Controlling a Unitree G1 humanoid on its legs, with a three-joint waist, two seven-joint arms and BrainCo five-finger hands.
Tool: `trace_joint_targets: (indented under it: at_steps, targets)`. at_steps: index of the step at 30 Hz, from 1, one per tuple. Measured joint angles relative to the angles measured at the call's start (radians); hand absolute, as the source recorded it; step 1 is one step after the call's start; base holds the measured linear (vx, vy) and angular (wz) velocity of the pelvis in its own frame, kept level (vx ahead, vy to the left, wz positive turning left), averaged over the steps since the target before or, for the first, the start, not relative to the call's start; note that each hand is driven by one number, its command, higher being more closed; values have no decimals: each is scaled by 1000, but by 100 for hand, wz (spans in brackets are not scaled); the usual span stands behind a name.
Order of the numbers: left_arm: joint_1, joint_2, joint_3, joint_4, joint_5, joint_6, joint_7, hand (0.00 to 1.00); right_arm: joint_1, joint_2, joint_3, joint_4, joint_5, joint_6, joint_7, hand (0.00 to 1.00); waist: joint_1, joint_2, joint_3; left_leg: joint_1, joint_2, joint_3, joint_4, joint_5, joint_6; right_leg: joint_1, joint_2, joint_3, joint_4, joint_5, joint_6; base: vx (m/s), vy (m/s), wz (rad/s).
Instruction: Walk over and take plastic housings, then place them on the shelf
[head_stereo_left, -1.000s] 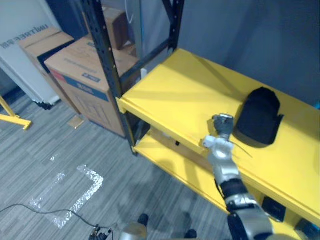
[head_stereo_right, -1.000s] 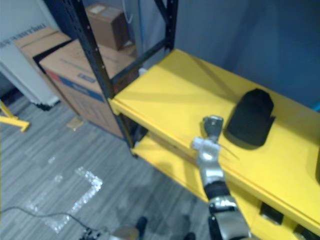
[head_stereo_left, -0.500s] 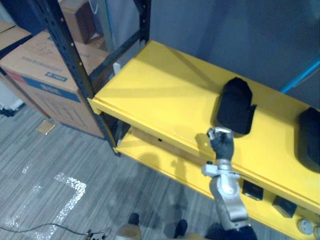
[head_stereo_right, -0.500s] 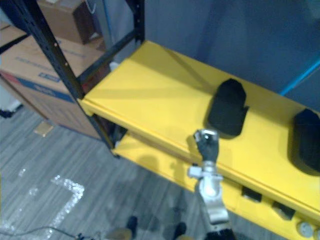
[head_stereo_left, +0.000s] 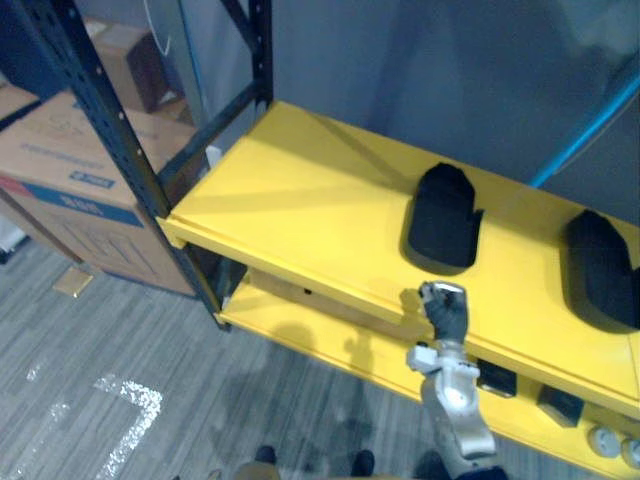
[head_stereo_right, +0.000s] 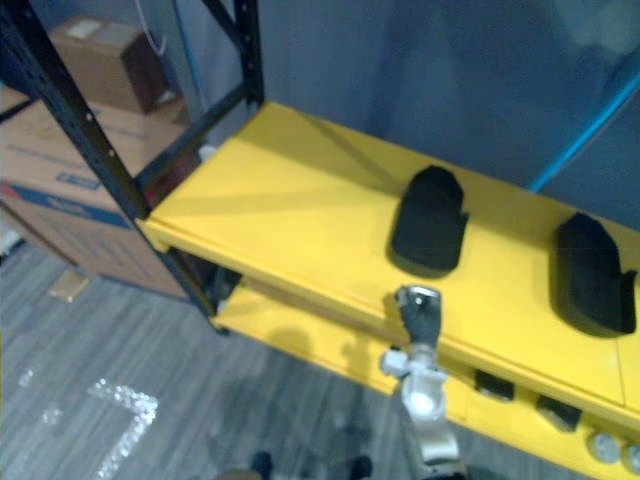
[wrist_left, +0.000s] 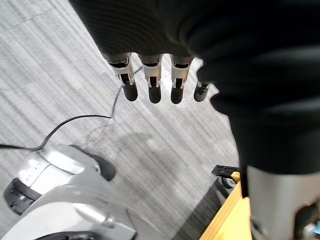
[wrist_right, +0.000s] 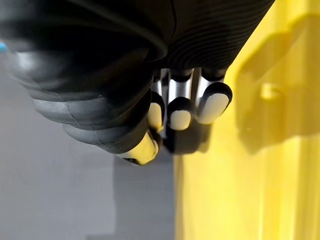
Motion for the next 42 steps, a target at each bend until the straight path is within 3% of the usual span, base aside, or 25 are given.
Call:
trace_joint_targets:
  at_steps: [3,14,29,39,42]
  targets:
    - [0,-9,0,1,0,1,0,0,-25,-6,-5,3,-5,2,-19,100,1,13,-7,-2,-2,-14,5,-1,2,5,-3,-6,0,0,0,-33,5,9]
    - [-2,-16,0,-17,10,19,-10,0,-139,-4,-71,132,-19,53,-85,100,25,13,-7,-3,-10,-43,1,2,6,17,-4,-31,1,-3,-2,7,-1,7]
    - [-2,-17,0,-31,11,47,-11,0,-278,-2,-111,278,-22,111,-143,100,31,18,-4,-3,-11,-67,9,3,6,30,-6,-56,1,-3,-3,3,-2,4]
    - [-6,-19,0,-37,19,67,-15,0,-303,-3,-113,290,-58,110,-142,100,28,32,6,1,-10,-66,-8,14,6,31,-5,-59,0,-6,-6,0,0,0]
    - [-8,-20,3,-37,20,66,-23,0,-241,-1,-105,155,-58,106,-112,100,27,30,7,-2,-10,-54,-8,13,5,19,-5,-52,-1,-5,-6,11,2,-6]
